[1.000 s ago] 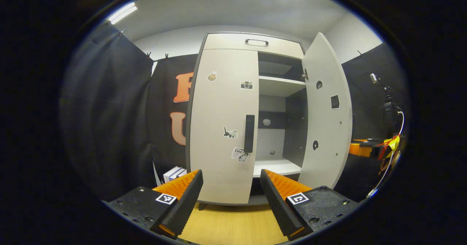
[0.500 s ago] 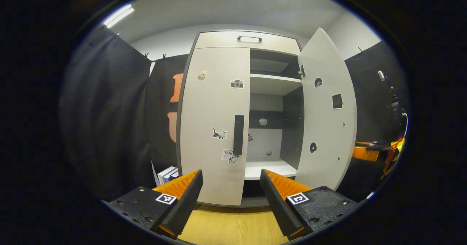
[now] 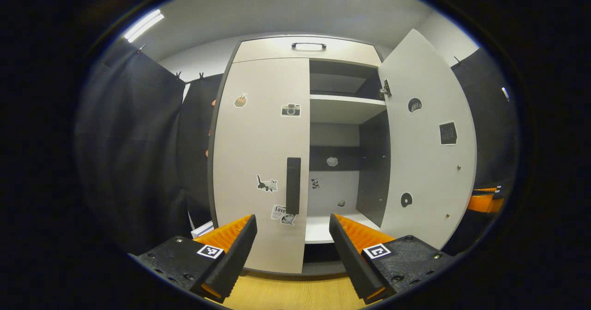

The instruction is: Open the right door of the double-door shoe cabinet with the right hand, and open the left door with the left hand.

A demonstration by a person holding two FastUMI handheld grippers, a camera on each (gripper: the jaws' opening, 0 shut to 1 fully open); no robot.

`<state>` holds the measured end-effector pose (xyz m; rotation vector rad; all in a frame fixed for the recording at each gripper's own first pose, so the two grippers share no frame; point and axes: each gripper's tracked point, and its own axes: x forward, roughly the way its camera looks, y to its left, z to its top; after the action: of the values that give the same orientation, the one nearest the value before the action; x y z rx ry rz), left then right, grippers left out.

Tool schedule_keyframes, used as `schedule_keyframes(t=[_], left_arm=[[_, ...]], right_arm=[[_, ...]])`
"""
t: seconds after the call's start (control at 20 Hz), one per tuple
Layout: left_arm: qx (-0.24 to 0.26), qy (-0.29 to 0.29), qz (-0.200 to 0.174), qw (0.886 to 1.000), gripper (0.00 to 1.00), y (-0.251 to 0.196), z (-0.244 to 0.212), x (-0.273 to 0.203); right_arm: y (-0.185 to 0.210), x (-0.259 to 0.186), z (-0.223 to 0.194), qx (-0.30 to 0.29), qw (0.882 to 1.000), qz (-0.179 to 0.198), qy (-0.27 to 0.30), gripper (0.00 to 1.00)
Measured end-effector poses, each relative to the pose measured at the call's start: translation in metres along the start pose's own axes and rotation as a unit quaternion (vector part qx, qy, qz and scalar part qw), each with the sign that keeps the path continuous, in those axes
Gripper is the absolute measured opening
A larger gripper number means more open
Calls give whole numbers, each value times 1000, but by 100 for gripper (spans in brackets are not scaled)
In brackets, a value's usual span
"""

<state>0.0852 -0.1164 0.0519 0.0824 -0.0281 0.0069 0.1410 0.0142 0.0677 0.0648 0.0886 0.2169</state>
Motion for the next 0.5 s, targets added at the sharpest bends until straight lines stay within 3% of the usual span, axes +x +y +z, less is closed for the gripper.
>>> schedule_keyframes(t=[0.1, 0.35, 0.45, 0.5], left_arm=[[3, -2, 1, 1000, 92, -4, 0, 15], [26, -5, 15, 1000, 95, -5, -5, 62], [30, -10, 26, 999, 95, 2, -8, 84], [26, -5, 29, 999, 92, 4, -13, 93]], right_arm=[[-12, -7, 5, -7, 1000, -11, -14, 8], [-40, -17, 9, -9, 999, -29, -23, 10], [-44, -20, 7, -5, 999, -27, -19, 27], [-50, -22, 7, -4, 999, -34, -19, 27]])
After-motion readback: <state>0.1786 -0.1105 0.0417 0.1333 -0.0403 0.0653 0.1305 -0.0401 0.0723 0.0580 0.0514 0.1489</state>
